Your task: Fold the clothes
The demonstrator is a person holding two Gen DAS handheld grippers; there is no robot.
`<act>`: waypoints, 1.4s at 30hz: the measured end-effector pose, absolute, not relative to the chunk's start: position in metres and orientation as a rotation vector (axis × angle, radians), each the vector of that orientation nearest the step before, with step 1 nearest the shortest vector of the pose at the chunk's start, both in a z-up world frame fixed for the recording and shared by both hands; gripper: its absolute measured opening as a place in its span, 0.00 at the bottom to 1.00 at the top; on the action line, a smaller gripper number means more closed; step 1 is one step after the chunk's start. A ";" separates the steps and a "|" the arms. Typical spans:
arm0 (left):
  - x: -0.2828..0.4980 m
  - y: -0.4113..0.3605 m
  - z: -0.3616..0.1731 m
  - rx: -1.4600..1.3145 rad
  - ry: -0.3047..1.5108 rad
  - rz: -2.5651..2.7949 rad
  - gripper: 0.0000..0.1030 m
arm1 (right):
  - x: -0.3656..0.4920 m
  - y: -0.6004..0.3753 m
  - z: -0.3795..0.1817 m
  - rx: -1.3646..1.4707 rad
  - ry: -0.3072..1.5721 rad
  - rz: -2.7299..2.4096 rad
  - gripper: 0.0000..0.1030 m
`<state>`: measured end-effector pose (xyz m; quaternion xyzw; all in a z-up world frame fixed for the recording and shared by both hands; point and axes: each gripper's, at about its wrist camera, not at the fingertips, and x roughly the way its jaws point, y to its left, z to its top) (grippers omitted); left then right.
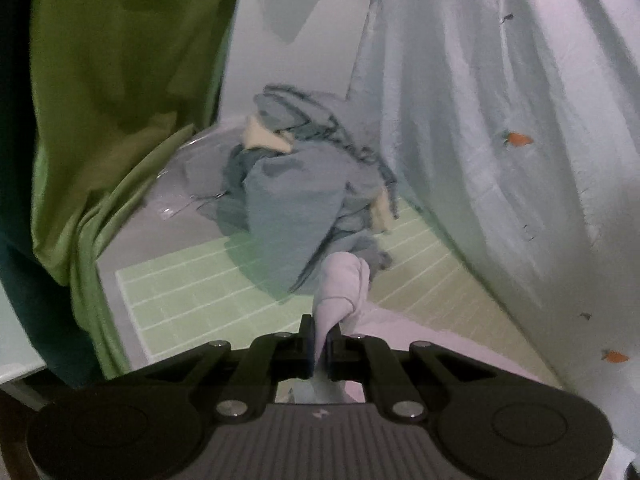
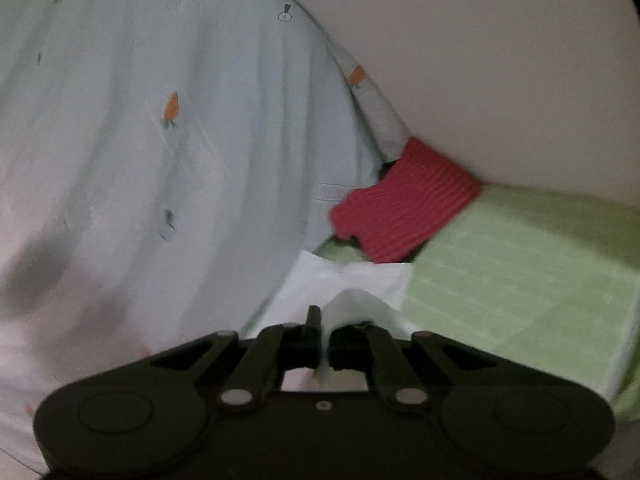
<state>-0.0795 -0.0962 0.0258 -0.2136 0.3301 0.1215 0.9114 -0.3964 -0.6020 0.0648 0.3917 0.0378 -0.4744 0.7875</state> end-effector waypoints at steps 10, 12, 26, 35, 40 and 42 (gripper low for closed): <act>-0.048 -0.105 0.030 -0.531 0.656 0.273 0.06 | -0.352 -0.625 0.130 0.653 -0.022 -0.966 0.03; -0.040 -0.110 0.019 -0.545 0.690 0.295 0.07 | -0.340 -0.635 0.118 0.698 0.005 -1.001 0.03; 0.136 -0.176 -0.051 -0.468 0.852 0.339 0.11 | -0.134 -0.794 0.051 0.584 0.355 -1.007 0.09; 0.158 -0.227 -0.077 -0.256 0.907 0.303 0.59 | -0.099 -0.772 -0.039 0.503 0.634 -1.004 0.81; 0.119 -0.233 -0.076 -0.192 0.908 0.211 0.81 | -0.157 -0.738 -0.105 0.610 0.813 -1.096 0.81; 0.105 -0.239 -0.075 -0.139 0.914 0.204 0.81 | -0.175 -0.728 -0.122 0.638 0.854 -1.121 0.81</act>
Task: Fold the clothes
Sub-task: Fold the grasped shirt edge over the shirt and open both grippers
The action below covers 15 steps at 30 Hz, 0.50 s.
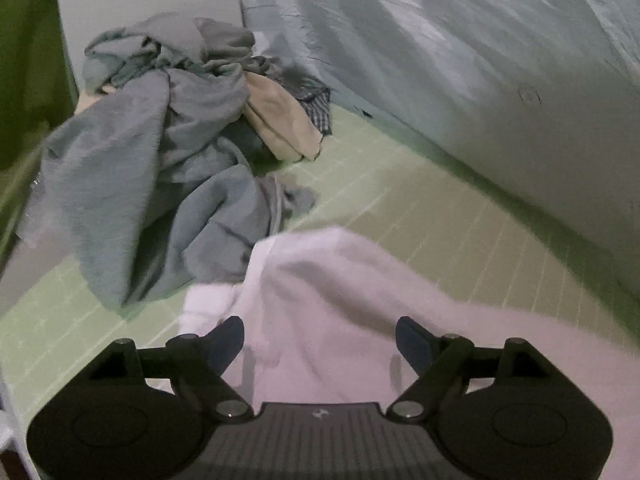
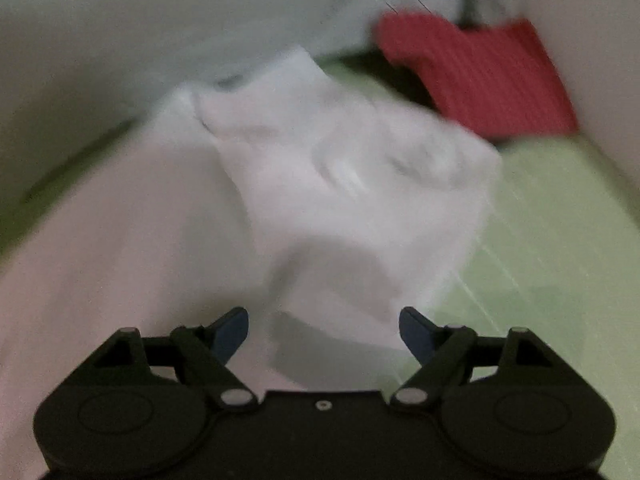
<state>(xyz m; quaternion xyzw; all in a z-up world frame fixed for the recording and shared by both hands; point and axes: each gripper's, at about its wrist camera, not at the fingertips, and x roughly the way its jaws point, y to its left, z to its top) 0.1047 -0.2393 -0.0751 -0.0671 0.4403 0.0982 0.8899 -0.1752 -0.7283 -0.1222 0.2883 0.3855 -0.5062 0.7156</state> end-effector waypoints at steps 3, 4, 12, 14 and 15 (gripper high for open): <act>0.087 -0.247 -0.077 -0.111 0.938 0.145 0.81 | -0.181 -0.726 -0.133 0.641 0.856 -1.120 0.85; 0.081 -0.250 -0.078 -0.114 0.950 0.128 0.81 | -0.180 -0.726 -0.134 0.632 0.849 -1.112 0.85; 0.032 -0.285 -0.077 -0.075 0.992 -0.018 0.82 | -0.182 -0.713 -0.134 0.549 0.769 -1.018 0.07; 0.020 -0.295 -0.074 -0.040 0.988 -0.065 0.82 | -0.188 -0.709 -0.133 0.554 0.757 -0.997 0.05; 0.015 -0.300 -0.073 -0.016 0.981 -0.084 0.82 | -0.192 -0.706 -0.133 0.550 0.759 -0.987 0.04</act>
